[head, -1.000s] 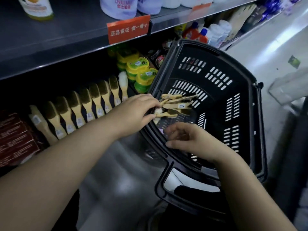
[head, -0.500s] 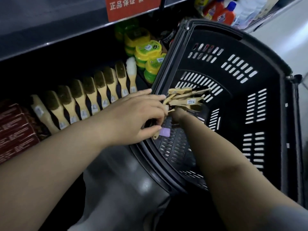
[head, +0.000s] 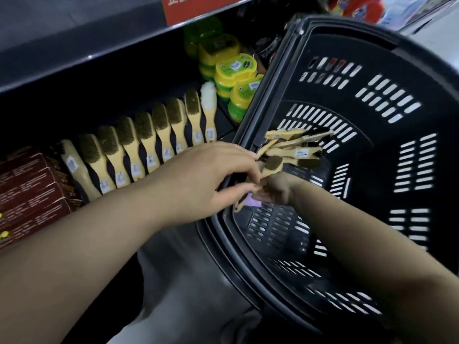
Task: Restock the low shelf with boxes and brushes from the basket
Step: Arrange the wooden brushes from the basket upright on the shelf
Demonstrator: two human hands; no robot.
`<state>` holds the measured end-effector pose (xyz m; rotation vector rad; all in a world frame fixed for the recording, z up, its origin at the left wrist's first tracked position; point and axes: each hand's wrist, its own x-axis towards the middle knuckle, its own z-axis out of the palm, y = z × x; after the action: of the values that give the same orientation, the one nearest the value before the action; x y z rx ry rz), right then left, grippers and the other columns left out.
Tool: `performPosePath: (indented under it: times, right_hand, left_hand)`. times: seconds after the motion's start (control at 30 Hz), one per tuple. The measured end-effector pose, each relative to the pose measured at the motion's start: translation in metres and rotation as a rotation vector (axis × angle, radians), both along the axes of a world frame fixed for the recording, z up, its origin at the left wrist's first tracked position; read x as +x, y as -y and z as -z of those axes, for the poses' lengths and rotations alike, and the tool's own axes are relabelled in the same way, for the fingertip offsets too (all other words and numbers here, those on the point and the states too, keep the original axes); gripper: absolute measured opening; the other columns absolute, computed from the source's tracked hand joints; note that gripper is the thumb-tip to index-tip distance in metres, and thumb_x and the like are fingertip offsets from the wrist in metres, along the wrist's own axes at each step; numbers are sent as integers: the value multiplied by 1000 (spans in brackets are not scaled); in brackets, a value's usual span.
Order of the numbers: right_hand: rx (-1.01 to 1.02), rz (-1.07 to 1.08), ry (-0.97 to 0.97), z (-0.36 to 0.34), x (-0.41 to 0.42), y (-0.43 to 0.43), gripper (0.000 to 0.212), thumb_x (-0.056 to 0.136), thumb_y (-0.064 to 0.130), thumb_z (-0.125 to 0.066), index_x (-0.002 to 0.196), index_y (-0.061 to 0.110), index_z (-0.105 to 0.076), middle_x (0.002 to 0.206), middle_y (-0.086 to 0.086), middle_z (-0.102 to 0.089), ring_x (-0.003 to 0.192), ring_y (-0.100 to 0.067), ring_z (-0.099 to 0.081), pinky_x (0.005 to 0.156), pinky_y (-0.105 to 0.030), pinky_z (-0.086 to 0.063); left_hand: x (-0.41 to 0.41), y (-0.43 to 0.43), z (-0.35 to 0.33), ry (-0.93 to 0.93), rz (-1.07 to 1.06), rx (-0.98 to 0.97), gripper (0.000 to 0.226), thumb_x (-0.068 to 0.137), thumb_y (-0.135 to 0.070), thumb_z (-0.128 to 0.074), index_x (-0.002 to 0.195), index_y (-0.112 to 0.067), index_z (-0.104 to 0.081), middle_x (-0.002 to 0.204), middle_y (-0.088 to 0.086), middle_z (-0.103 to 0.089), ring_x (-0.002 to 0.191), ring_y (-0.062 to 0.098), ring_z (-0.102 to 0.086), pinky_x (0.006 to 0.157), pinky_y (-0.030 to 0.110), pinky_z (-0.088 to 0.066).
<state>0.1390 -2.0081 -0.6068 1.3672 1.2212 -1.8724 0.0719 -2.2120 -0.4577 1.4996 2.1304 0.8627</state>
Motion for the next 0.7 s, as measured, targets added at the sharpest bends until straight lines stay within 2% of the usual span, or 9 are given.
performPosePath:
  times: [0.03, 0.13, 0.2, 0.27, 0.33, 0.4, 0.53, 0.63, 0.7]
  right_hand:
    - [18, -23, -53, -13, 7, 3, 18, 95, -1, -44, 81, 2, -54, 54, -8, -65, 45, -14, -63, 48, -24, -55]
    - [-5, 40, -290, -66, 30, 9, 9, 89, -4, -53, 95, 1, -56, 74, -12, -68, 57, -17, -67, 56, -26, -59]
    - [-38, 35, -450, -99, 41, 10, 21, 83, 1, -58, 104, 3, -57, 83, -13, -69, 66, -16, -69, 60, -23, -58]
    - [-46, -48, -575, -132, 49, 13, 31, 76, 9, -60, 106, 5, -59, 86, -10, -71, 72, -16, -69, 67, -23, -57]
    - [-42, -120, -669, -151, 53, 21, 31, 74, 10, -60, 105, 5, -60, 85, -8, -71, 73, -15, -68, 70, -23, -56]
    - [-17, -197, -741, -157, 57, 31, 27, 74, 11, -61, 101, 6, -60, 83, -5, -72, 73, -13, -68, 69, -21, -57]
    - [87, -346, -723, -148, 52, 36, 19, 79, 24, -62, 86, 7, -66, 77, -6, -72, 66, -12, -68, 61, -19, -55]
    - [38, -163, -605, -118, 37, 10, 23, 86, 29, -58, 86, 8, -67, 73, -5, -70, 60, -11, -66, 58, -20, -54]
    - [184, -76, -437, -78, 27, -7, 14, 93, 20, -53, 88, 11, -61, 72, -5, -65, 55, -8, -61, 52, -19, -51]
  left_hand:
    - [1, -3, -2, 32, -38, 0, 21, 87, -36, -52, 103, -29, -65, 107, -18, -65, 111, -1, -52, 97, 30, -45]
    - [4, -13, -9, 153, -160, 8, 27, 88, -32, -52, 115, -31, -58, 104, -23, -63, 99, -9, -55, 87, 18, -47]
    - [7, -21, -12, 228, -242, 34, 33, 91, -26, -53, 124, -27, -53, 112, -20, -61, 100, -11, -55, 85, 5, -42]
    - [11, -30, -17, 330, -295, 39, 40, 93, -25, -52, 132, -22, -48, 123, -13, -59, 103, -9, -55, 84, 1, -40]
    - [17, -39, -21, 507, -298, 11, 42, 94, -27, -50, 135, -18, -45, 126, -7, -59, 107, -1, -56, 90, 11, -44]
    - [23, -45, -24, 698, -292, -55, 34, 95, -32, -48, 126, -19, -53, 114, -3, -66, 102, 8, -62, 92, 30, -50]
    - [27, -48, -22, 869, -394, -79, 20, 96, -24, -48, 110, -15, -60, 103, 6, -69, 97, 21, -65, 88, 40, -52]
    - [21, -46, -20, 1013, -453, 22, 15, 98, -15, -43, 100, -16, -58, 102, 1, -68, 97, 15, -66, 82, 31, -56]
    - [15, -42, -20, 1055, -462, 54, 17, 99, -13, -41, 96, -17, -57, 98, 3, -69, 90, 13, -68, 74, 26, -58]
